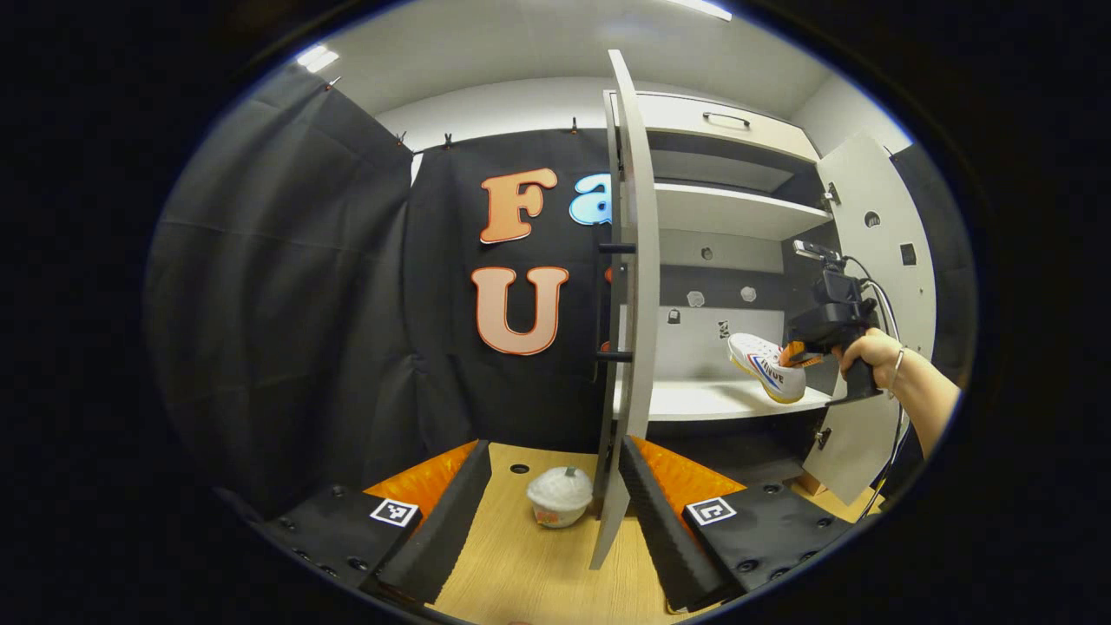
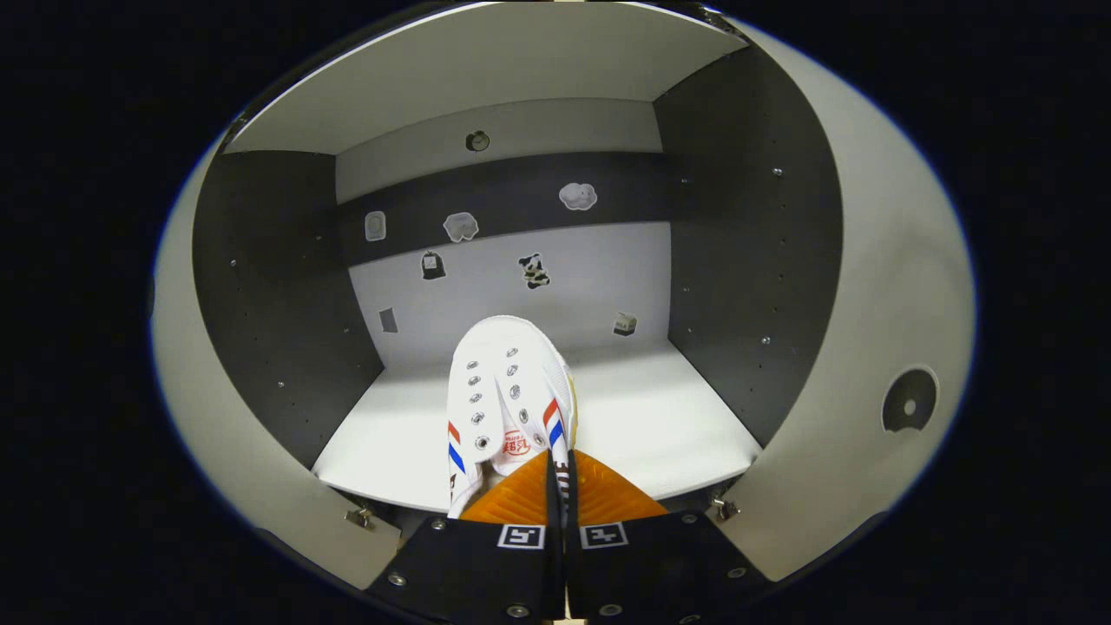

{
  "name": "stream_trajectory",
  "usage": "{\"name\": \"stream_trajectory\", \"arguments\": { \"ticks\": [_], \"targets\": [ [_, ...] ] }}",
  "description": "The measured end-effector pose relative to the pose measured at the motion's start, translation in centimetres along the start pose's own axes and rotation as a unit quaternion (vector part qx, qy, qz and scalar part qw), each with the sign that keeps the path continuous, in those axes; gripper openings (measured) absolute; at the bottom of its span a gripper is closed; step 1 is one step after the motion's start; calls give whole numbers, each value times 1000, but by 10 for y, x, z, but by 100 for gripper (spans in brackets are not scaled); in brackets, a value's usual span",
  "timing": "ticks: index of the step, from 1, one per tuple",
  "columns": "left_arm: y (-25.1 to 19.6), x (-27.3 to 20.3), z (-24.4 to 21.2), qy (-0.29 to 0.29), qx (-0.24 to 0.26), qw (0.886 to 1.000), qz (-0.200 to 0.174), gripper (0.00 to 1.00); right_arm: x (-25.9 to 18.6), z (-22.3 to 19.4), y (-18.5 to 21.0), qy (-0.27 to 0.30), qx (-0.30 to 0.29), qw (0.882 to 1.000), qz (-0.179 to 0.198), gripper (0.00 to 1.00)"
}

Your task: Grab one shoe with the right hand and put it into the shoe cabinet, grab the other shoe with the left hand and put it into the shoe cabinet; then close the right door with the right hand and the left door with the left hand.

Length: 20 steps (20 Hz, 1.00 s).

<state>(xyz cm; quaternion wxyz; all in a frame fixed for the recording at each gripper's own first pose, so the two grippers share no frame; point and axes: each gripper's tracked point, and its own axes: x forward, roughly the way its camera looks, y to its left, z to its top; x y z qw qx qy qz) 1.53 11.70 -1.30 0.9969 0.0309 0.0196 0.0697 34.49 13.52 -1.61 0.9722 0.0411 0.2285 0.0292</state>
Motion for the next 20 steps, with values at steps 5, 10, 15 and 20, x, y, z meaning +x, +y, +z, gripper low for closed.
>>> {"name": "stream_trajectory", "arguments": {
  "ticks": [5, 10, 15, 20],
  "targets": [
    [15, 5, -1, 3, 2, 1000, 19, 96, 55, 4, -5, 36, 5, 999, -20, 0],
    [24, 11, -5, 9, 2, 999, 37, 94, 84, -17, -14, 77, -2, 997, -31, 0],
    [18, 15, 3, 7, 10, 999, 38, 96, 91, -18, -19, 84, 25, 996, -27, 7],
    [6, 11, 10, -2, 15, 999, 33, 96, 70, 6, -18, 44, 40, 998, -5, 17]
  ]
}}
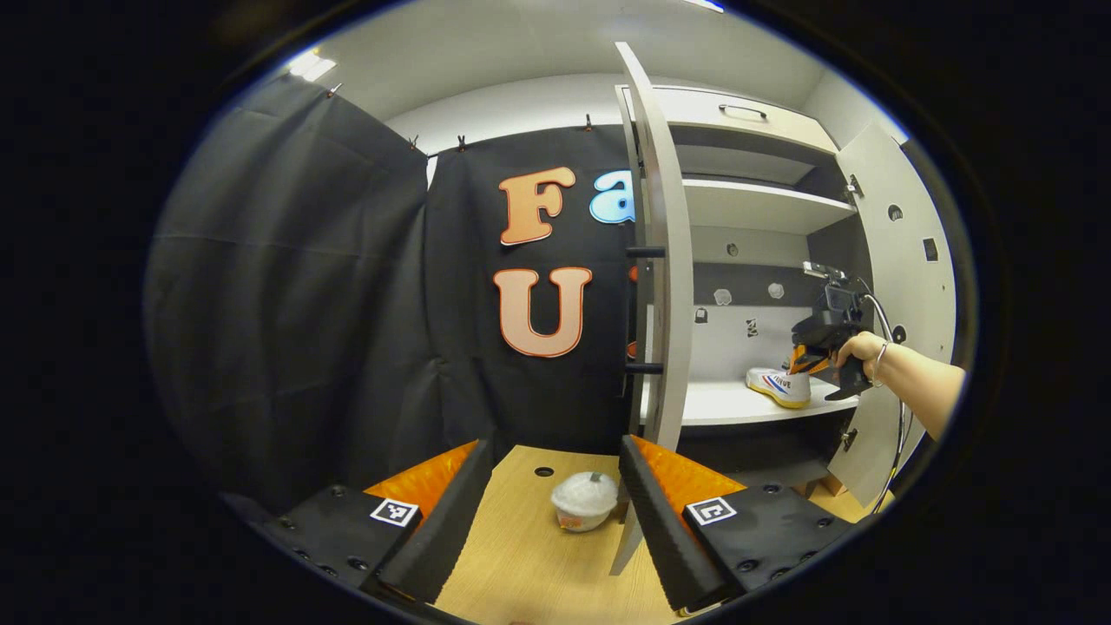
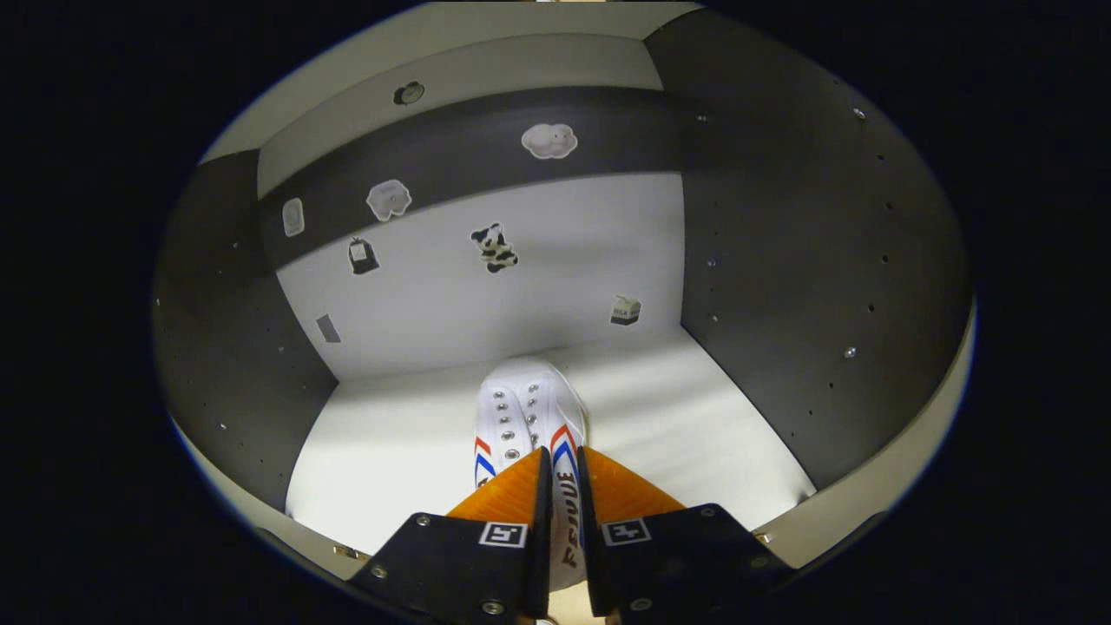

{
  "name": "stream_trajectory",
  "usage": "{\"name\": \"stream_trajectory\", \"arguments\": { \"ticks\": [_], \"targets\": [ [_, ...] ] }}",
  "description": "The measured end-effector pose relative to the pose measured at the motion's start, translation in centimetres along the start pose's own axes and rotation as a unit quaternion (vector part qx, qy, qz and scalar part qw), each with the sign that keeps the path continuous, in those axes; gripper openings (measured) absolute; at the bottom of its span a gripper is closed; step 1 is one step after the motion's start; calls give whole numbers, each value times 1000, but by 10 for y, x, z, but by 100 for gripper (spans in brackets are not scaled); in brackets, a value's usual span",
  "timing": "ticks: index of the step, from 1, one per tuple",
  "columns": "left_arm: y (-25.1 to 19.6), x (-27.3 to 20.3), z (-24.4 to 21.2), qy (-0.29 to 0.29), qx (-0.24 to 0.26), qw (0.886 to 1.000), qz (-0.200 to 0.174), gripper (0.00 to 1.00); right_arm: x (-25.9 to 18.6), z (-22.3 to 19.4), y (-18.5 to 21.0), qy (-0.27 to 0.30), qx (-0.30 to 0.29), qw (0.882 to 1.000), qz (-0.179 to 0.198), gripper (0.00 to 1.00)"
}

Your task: Grab one shoe with the right hand and put it into the shoe cabinet, grab the other shoe with the left hand and put it into the shoe cabinet; then close the right door with the right hand and the left door with the left hand.

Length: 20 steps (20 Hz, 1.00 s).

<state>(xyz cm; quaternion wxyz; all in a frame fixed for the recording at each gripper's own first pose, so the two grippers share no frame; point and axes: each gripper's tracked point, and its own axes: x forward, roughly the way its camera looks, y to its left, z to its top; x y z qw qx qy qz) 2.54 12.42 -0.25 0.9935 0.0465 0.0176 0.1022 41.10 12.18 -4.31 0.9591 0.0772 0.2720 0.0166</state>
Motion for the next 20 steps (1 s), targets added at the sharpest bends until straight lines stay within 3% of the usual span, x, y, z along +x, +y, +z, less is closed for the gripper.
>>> {"name": "stream_trajectory", "arguments": {
  "ticks": [4, 10, 11, 20],
  "targets": [
    [-17, -6, -5, 2, -5, 1000, -18, 99, -44, 7, 2, -38, -21, 999, 21, 21],
    [-47, -17, -21, 11, -9, 999, -50, 96, -133, 16, 5, -120, -30, 991, 58, 40],
    [-51, -20, -25, 14, -10, 998, -54, 96, -150, 16, 2, -132, -32, 989, 62, 47],
    [-118, -22, -91, 59, -14, 992, -113, 96, -262, -15, -59, -211, -54, 976, 26, 83]
  ]
}}
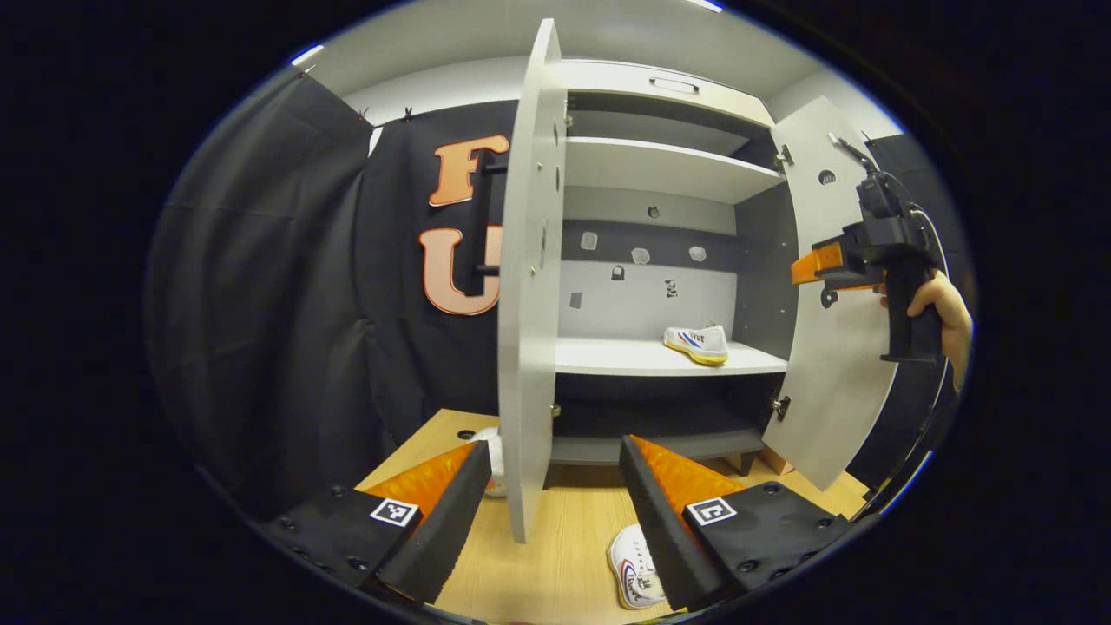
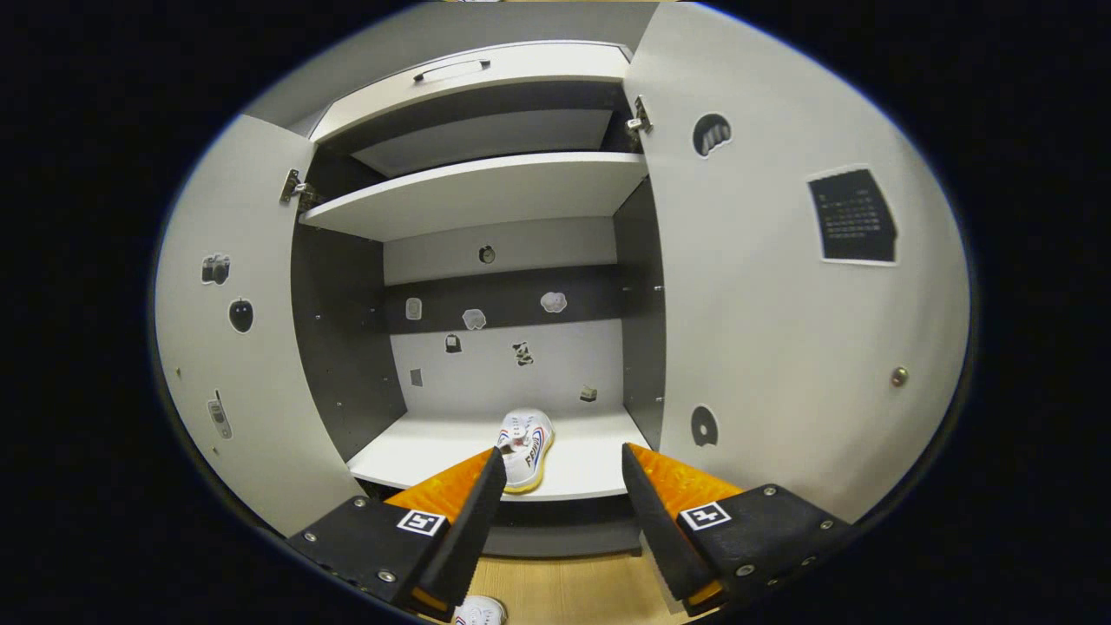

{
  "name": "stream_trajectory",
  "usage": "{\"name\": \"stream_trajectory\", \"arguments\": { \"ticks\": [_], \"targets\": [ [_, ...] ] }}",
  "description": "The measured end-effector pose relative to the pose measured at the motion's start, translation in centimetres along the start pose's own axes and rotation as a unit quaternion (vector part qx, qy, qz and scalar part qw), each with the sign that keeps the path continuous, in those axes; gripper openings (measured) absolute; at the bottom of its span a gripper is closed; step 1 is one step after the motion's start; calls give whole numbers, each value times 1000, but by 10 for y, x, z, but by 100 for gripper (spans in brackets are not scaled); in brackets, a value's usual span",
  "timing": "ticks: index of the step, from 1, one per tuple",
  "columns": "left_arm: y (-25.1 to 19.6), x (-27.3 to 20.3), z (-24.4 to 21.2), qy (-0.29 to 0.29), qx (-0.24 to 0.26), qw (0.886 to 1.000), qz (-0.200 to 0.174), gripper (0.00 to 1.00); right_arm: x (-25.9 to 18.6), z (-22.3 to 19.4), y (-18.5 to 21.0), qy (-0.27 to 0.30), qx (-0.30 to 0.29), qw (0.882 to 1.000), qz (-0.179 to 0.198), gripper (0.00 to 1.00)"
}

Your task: Grab one shoe with the right hand and put it into the shoe cabinet, grab the other shoe with the left hand and put it into the shoe cabinet; then close the right door with the right hand and the left door with the left hand.

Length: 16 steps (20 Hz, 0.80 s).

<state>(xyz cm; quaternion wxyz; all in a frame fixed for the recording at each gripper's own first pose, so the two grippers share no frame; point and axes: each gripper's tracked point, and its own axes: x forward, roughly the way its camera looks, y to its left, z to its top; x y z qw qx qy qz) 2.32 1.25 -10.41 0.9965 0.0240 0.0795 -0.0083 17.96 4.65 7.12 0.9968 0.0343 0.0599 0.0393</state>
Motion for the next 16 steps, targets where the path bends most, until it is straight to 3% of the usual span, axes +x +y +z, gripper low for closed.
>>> {"name": "stream_trajectory", "arguments": {
  "ticks": [5, 8, 16],
  "targets": [
    [-34, 29, -66, 51, 0, 998, -32, 97, -44, -7, -24, -21, -17, 999, -20, 92],
    [-54, 50, -108, 78, -4, 995, -56, 97, -61, -15, -32, -20, -31, 999, -26, 93],
    [-65, 78, -227, 205, 15, 976, -66, 97, -90, -26, -51, -8, -20, 999, -31, 92]
  ]
}}
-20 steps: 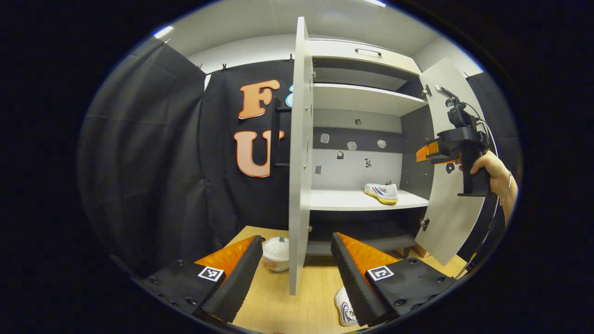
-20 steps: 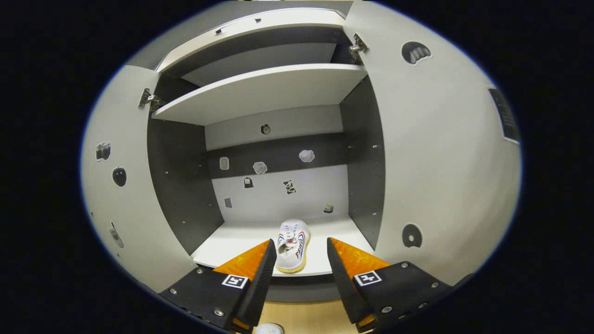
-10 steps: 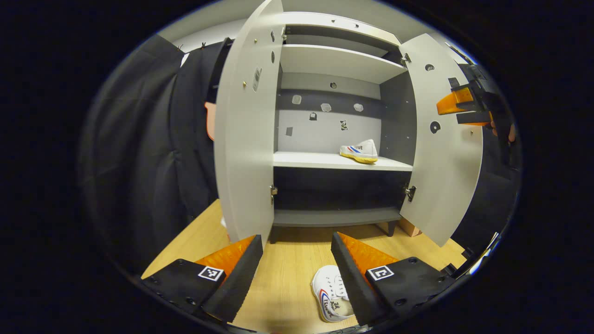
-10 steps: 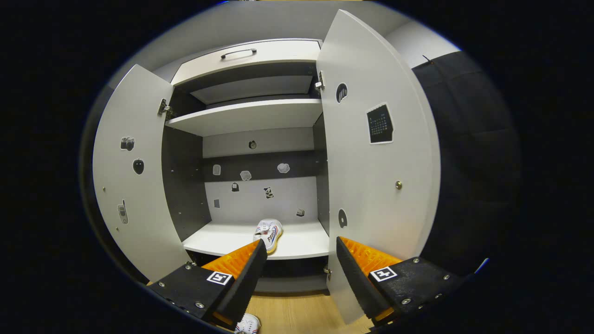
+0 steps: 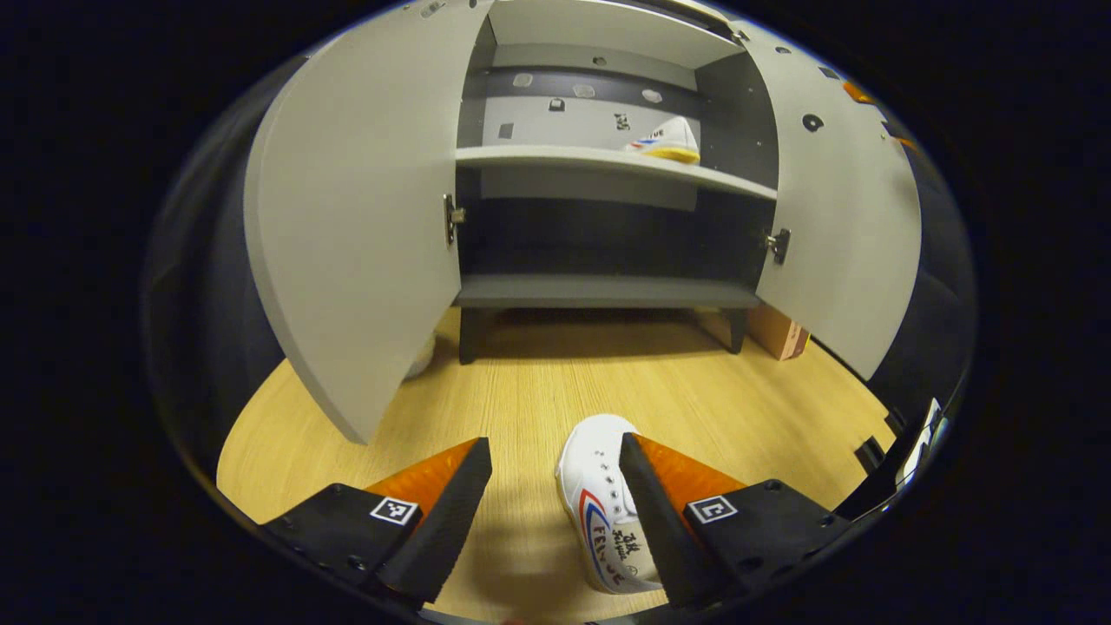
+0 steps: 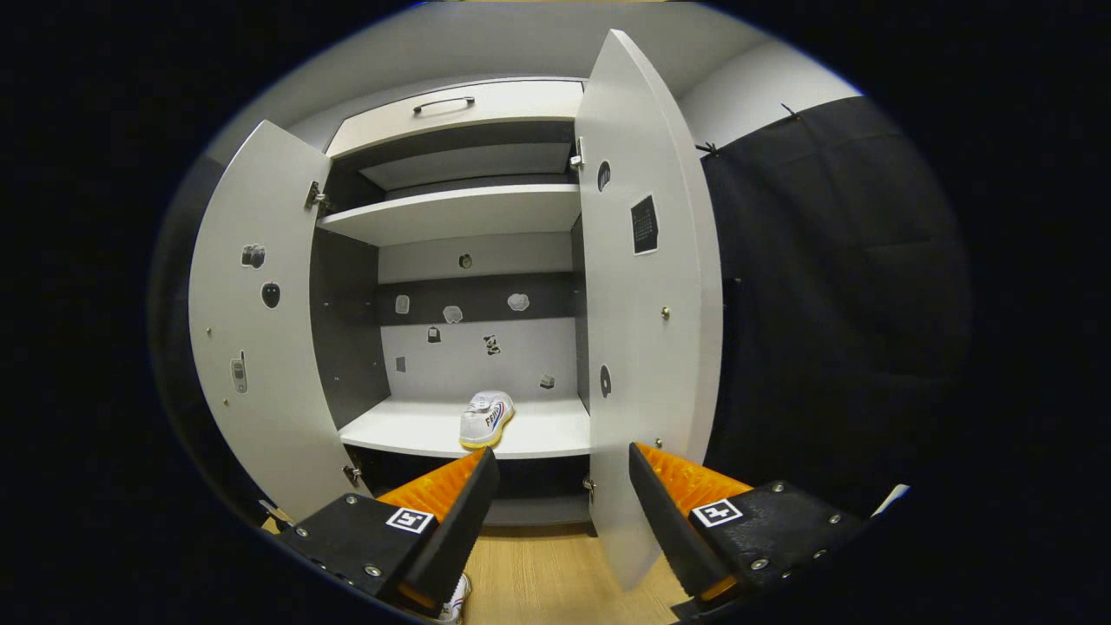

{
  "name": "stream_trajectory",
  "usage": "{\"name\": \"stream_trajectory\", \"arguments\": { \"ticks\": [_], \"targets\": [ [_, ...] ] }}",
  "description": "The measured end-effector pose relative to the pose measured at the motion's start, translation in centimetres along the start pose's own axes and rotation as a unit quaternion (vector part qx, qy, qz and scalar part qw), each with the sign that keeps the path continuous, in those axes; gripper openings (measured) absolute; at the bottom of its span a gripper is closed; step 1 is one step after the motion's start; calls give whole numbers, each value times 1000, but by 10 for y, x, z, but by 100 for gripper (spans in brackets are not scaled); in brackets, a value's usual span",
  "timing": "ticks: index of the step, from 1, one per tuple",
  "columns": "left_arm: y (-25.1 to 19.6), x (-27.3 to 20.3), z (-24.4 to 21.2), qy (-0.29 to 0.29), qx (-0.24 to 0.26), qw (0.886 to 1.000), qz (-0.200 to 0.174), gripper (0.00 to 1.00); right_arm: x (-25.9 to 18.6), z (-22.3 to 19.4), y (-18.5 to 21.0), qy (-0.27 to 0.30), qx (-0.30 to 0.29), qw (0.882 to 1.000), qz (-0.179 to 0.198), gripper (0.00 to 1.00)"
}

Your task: Grab one shoe with the right hand and put it into the shoe cabinet, grab the other shoe with the left hand and put it into the shoe cabinet; then close the right door with the right hand and the left door with the left hand.

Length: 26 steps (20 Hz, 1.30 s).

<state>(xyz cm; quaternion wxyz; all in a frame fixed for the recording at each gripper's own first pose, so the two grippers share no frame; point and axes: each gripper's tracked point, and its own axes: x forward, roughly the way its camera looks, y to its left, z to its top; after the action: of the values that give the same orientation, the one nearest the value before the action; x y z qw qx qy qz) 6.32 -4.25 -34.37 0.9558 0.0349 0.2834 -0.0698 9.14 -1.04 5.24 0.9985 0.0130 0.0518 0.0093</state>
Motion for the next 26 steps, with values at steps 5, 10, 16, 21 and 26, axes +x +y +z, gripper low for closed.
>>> {"name": "stream_trajectory", "arguments": {
  "ticks": [5, 10, 16, 21, 26],
  "targets": [
    [-14, 33, -58, 72, 21, 997, -8, 97, -8, -4, -12, 3, -5, 1000, -8, 93],
    [-17, 44, -80, 109, 4, 994, -9, 97, -13, -10, -13, 13, -1, 1000, 1, 93],
    [-17, 46, -88, 124, -19, 992, -15, 98, -19, -15, -11, 20, 16, 1000, 12, 93],
    [-33, 47, -88, 146, 5, 989, -27, 55, -24, -13, -15, 17, 22, 1000, 9, 93],
    [-29, 49, -89, 183, -28, 982, -33, 38, -31, -12, -12, 18, 26, 999, 18, 93]
  ]
}}
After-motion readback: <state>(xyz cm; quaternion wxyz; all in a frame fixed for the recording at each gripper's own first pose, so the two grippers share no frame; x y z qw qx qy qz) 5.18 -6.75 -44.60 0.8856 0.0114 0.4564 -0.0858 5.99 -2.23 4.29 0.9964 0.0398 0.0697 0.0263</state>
